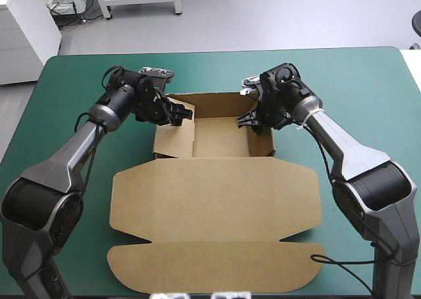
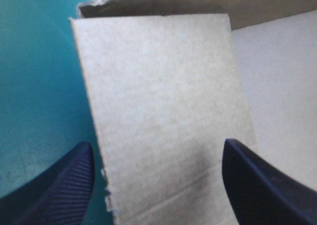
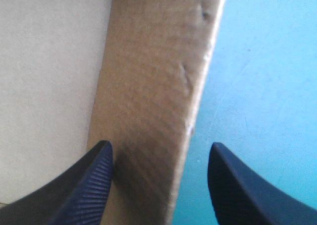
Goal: Fold the box
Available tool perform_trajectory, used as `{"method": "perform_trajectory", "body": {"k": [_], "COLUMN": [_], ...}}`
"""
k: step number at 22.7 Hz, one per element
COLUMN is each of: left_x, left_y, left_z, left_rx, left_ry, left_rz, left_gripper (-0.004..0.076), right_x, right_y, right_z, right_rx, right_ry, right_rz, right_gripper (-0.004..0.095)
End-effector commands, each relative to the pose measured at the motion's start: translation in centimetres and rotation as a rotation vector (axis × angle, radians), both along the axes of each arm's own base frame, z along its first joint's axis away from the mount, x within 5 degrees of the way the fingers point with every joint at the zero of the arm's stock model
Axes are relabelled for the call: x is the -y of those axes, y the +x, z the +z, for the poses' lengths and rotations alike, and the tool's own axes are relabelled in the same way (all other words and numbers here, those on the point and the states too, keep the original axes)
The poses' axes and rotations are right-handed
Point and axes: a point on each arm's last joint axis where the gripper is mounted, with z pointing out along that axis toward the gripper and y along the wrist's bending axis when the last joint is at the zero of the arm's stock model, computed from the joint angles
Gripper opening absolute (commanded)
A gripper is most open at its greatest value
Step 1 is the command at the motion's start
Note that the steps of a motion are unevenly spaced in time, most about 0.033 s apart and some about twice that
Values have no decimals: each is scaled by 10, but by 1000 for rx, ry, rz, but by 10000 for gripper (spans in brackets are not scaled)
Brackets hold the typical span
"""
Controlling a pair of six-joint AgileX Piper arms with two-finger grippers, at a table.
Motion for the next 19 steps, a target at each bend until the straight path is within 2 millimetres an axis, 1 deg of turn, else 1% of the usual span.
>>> {"method": "perform_trajectory", "body": {"k": [1, 4, 6, 8, 9, 10, 11, 12, 13, 14, 15, 16, 17, 18, 19], "left_x": [1, 0, -2, -6, -10, -13, -21, -25, -35, -45, -54, -70, -76, -88, -93], "left_y": [-4, -5, -7, -12, -19, -24, -37, -45, -62, -79, -93, -117, -127, -150, -161], "left_z": [37, 43, 52, 66, 82, 92, 114, 126, 146, 162, 172, 188, 194, 207, 212], "left_rx": [147, 179, 219, 278, 338, 377, 456, 491, 545, 583, 600, 627, 637, 659, 671], "left_ry": [-72, -78, -82, -71, -82, -82, -76, -74, -56, -24, 11, 63, 83, 102, 102], "left_rz": [6, 6, 5, 3, 3, 3, 3, 4, 9, 17, 28, 52, 61, 80, 89], "left_gripper": [516, 516, 516, 516, 516, 512, 496, 484, 436, 363, 274, 127, 67, -6, -11], "right_x": [11, 14, 15, 17, 18, 20, 22, 23, 26, 27, 28, 28, 28, 25, 24], "right_y": [0, 3, 3, 0, -3, -6, -10, -13, -18, -21, -23, -23, -23, -21, -19], "right_z": [46, 65, 85, 108, 128, 139, 157, 166, 182, 188, 191, 191, 191, 188, 185], "right_rx": [132, 181, 226, 282, 329, 356, 413, 442, 485, 499, 504, 504, 499, 480, 473], "right_ry": [115, 160, 187, 201, 220, 226, 230, 244, 281, 306, 315, 316, 327, 355, 352], "right_rz": [-15, -24, -10, 15, 20, 25, 56, 56, 35, 12, 3, 1, -11, -32, -32], "right_gripper": [530, 526, 526, 526, 526, 526, 526, 526, 526, 526, 526, 524, 519, 504, 494]}}
